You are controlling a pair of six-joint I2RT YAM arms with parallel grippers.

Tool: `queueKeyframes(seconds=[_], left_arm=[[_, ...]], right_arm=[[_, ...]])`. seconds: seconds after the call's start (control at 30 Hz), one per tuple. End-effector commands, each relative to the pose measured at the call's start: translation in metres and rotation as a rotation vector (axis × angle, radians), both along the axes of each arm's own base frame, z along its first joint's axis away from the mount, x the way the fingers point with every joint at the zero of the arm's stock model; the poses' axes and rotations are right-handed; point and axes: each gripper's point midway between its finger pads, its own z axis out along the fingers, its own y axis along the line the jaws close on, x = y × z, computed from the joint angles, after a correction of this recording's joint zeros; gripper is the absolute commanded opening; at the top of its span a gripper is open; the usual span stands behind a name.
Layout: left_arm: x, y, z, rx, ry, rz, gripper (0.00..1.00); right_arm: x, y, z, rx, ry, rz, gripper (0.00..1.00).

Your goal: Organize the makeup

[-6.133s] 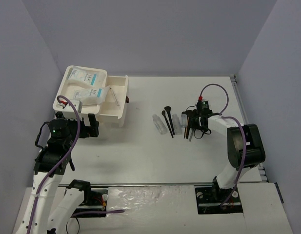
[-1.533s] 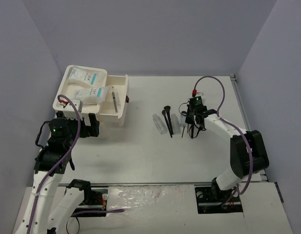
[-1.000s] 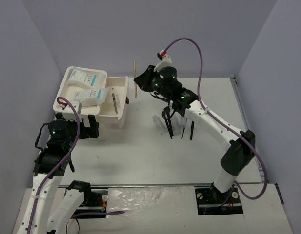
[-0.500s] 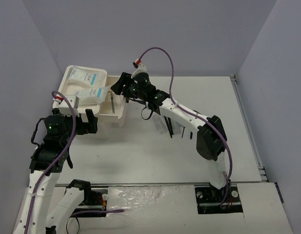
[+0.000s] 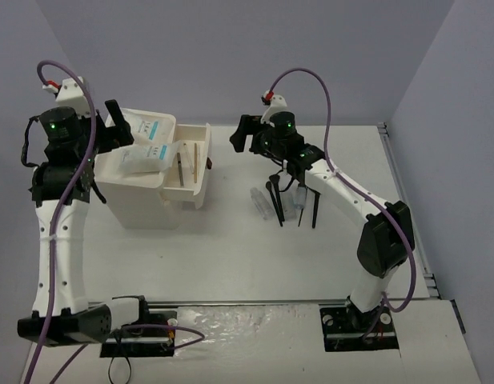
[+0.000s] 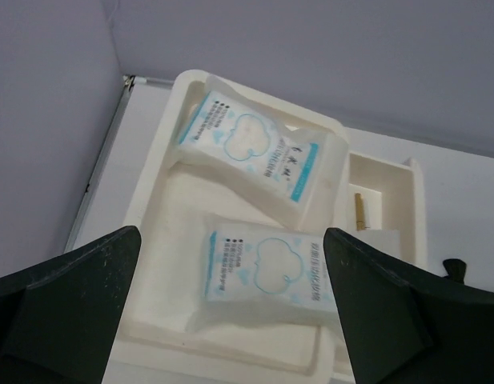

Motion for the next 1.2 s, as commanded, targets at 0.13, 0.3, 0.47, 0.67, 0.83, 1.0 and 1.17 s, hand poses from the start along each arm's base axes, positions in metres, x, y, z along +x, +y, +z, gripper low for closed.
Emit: queueKeyframes(seconds=[0.13,0.3,0.47,0.67,0.83,1.0,1.17], left_arm=[[0.066,0.047,-0.019,-0.063,0.04,0.029,0.97],[0.092,0.069,-0.051,-0.086,0.107,0.019,0.97],[0.104,0.069,-0.081,-0.092,0.182,-0.028,0.97],[0.108,0.052,-0.089,-0.126,0.17,-0.111,0.97],[0.108,0.046,-0.094,-0.151,0.163,-0.137,0.97],[0.109,0.037,-0.102,-0.197,0.165,-0.167,0.97],[0.11,0.03,-0.097,-0.218,0.144,-0.186,0.97]], right_arm=[[0.009,-0.005,-0.045,-0.157,-0.03,0.08,0.87],[0.016,0.01,-0.064,-0.191,-0.027,0.145,0.87],[0.014,0.033,-0.068,-0.202,-0.047,0.213,0.87],[0.007,0.077,-0.051,-0.204,-0.125,0.295,0.87],[-0.001,0.114,-0.039,-0.181,-0.167,0.351,0.88],[-0.006,0.145,-0.037,-0.161,-0.193,0.404,0.88],[-0.008,0.172,-0.029,-0.127,-0.243,0.445,0.88]])
